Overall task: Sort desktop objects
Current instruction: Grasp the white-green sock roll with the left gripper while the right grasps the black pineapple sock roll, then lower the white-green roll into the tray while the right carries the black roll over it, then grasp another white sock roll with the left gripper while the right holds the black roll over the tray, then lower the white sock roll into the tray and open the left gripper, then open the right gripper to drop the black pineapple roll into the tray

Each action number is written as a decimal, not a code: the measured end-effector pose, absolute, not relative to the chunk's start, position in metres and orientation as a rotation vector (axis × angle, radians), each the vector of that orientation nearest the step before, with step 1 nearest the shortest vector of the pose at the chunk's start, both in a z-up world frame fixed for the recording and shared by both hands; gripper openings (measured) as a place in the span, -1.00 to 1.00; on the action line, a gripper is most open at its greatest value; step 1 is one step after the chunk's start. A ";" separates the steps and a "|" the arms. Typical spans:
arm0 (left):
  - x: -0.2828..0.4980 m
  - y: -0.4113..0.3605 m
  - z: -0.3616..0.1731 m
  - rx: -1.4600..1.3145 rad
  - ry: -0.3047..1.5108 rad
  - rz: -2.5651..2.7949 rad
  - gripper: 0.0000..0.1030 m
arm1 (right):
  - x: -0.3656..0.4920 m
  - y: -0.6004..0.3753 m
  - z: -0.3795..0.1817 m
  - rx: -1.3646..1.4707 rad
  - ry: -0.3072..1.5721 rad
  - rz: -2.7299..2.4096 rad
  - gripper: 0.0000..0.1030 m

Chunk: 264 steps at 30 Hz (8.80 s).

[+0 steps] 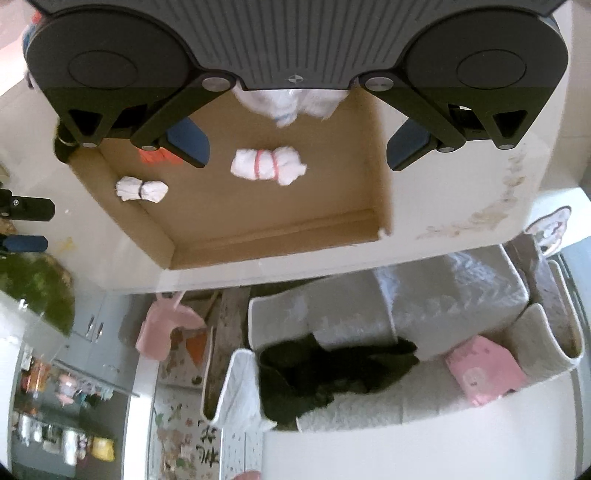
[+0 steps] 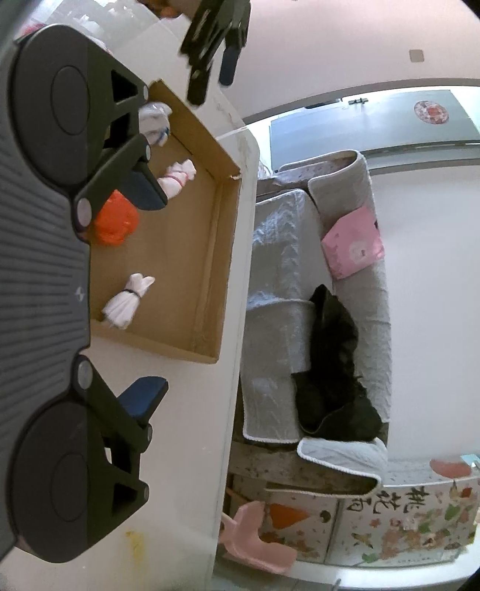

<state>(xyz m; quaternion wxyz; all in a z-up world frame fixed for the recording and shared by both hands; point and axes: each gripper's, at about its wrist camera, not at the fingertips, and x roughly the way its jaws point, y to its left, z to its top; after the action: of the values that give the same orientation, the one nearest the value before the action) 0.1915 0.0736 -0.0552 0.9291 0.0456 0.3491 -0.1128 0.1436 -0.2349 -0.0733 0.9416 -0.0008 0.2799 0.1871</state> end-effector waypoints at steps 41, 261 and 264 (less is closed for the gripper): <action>0.175 0.082 -0.136 -0.216 1.028 -0.048 0.99 | 0.145 -0.242 -0.157 -0.127 0.677 0.482 0.95; 0.263 0.050 -0.080 0.176 0.752 -0.147 0.01 | 0.260 -0.207 -0.092 0.161 0.728 0.607 0.65; 0.261 0.050 -0.088 0.180 0.765 -0.150 0.15 | 0.260 -0.200 -0.102 0.120 0.758 0.598 0.65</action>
<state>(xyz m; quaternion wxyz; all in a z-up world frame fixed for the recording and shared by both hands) 0.2610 0.0502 -0.0882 0.9210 0.0875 0.3725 -0.0731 0.2601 -0.1996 -0.1017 0.8841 0.0578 0.3641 0.2871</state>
